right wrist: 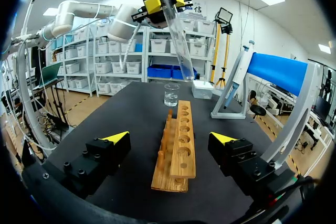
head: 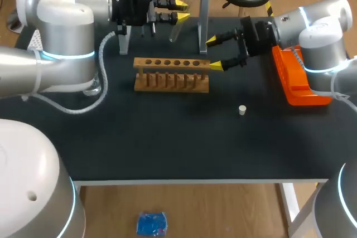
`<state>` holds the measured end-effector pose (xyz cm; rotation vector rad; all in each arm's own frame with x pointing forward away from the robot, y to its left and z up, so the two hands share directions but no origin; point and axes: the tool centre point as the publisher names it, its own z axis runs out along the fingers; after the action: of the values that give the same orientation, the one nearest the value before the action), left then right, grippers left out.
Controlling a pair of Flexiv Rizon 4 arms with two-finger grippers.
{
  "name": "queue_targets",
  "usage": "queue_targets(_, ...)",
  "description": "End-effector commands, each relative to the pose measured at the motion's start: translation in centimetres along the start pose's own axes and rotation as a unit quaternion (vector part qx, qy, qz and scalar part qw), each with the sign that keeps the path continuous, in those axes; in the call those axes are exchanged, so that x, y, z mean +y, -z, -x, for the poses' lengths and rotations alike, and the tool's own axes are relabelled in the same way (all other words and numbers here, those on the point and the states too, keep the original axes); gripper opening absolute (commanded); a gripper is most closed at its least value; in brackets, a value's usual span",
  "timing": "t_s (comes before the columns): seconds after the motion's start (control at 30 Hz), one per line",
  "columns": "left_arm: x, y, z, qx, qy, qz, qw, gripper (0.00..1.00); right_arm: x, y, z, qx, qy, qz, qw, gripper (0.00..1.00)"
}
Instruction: Invert the test tube, pick up the pipette, mount the tip to pipette, aspirate from beaker and dispense into the tube, eject the tip, return the pipette, and cap with the stopper.
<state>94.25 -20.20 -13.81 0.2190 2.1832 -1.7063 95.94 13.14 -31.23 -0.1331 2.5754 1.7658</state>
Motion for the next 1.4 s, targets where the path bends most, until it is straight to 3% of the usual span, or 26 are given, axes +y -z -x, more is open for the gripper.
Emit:
queue_targets(0.03,-0.1,0.1,0.3,0.032,0.001,0.002,0.999,0.0,0.0,0.1,0.1,0.002,0.0,-0.001,1.0,1.0)
queue_targets(0.43,-0.1,0.1,0.3,0.032,0.001,0.002,0.999,0.0,0.0,0.1,0.1,0.002,0.0,-0.001,1.0,1.0)
queue_targets(0.57,-0.6,-0.2,0.3,0.017,0.018,-0.05,0.998,0.0,0.0,0.1,0.1,0.002,0.0,-0.001,1.0,1.0)
queue_targets(0.67,-0.6,-0.3,0.3,0.01,0.03,-0.066,0.997,0.0,0.0,0.1,0.1,0.002,0.0,-0.001,1.0,1.0)
queue_targets(1.13,2.4,-0.4,-0.1,-0.006,0.116,-0.097,0.988,0.0,0.0,0.1,0.1,0.002,0.0,-0.001,1.0,1.0)
queue_targets(1.4,4.6,-0.4,0.5,0.008,0.166,-0.118,0.979,0.0,0.0,0.1,0.1,0.002,0.0,-0.001,1.0,1.0)
